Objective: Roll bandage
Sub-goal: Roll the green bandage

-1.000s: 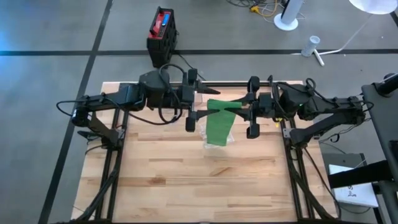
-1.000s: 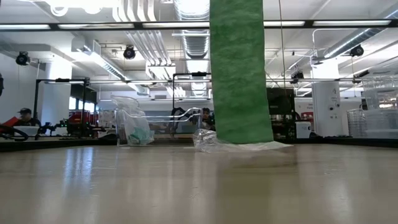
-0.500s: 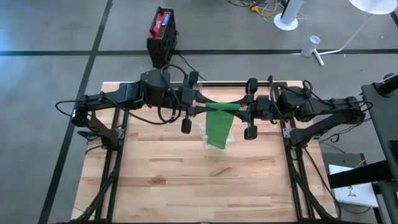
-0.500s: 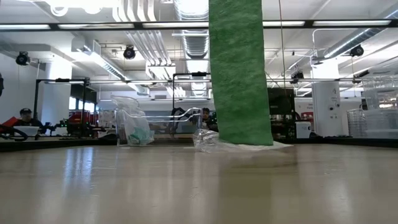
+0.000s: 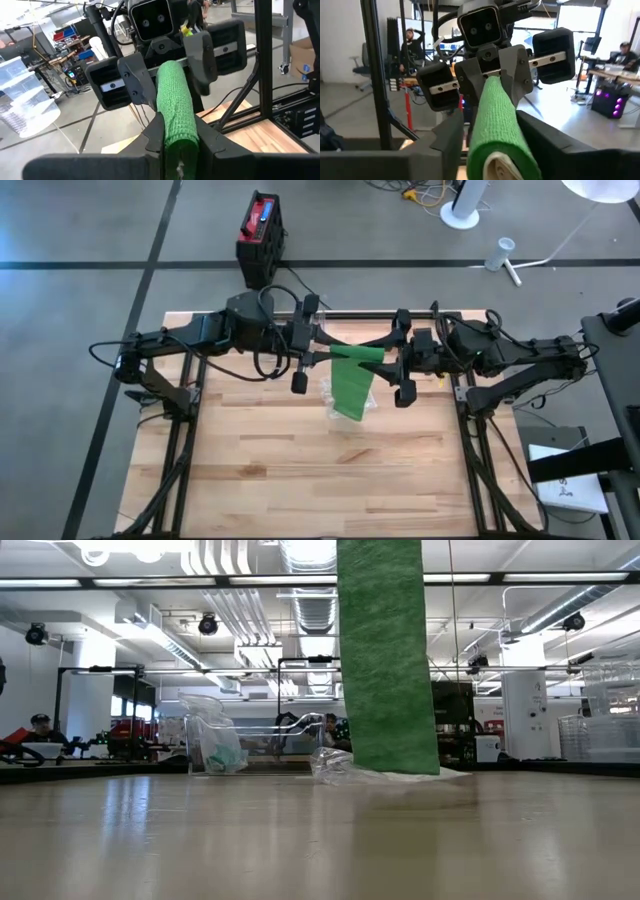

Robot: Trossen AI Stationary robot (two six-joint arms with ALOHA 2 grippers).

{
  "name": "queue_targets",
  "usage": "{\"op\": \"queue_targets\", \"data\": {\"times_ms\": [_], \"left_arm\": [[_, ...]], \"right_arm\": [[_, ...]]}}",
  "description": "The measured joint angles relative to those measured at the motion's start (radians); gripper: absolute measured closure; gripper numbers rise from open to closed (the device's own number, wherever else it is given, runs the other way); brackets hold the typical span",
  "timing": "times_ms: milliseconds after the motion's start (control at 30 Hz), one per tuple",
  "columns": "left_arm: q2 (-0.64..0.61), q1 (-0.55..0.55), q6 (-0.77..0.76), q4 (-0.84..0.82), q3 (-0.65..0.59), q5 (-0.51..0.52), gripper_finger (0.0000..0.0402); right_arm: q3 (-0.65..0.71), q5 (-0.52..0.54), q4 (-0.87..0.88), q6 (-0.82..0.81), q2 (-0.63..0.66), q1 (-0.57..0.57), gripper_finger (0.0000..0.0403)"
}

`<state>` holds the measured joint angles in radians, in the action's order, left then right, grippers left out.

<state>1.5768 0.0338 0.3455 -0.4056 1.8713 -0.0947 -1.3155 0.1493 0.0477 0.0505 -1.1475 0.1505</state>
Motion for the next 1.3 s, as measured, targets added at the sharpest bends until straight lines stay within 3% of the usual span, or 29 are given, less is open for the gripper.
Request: {"op": "queue_targets", "data": {"times_ms": [200, 333, 933, 1300], "left_arm": [[0.002, 0.000, 0.039, 0.025, -0.002, 0.009, 0.0361], [0.007, -0.001, 0.070, 0.039, -0.002, 0.019, 0.0361], [0.012, -0.006, 0.189, 0.076, -0.003, 0.009, 0.0361], [0.012, -0.006, 0.287, 0.085, -0.025, 0.010, 0.0361]], "right_arm": [[0.000, 0.000, -0.003, -0.108, 0.006, -0.001, 0.0175], [0.000, 0.000, -0.008, -0.236, 0.006, -0.015, 0.0154], [-0.005, 0.044, -0.029, -0.418, 0.007, -0.026, 0.0190], [-0.006, 0.061, -0.022, -0.443, 0.007, -0.032, 0.0149]]}}
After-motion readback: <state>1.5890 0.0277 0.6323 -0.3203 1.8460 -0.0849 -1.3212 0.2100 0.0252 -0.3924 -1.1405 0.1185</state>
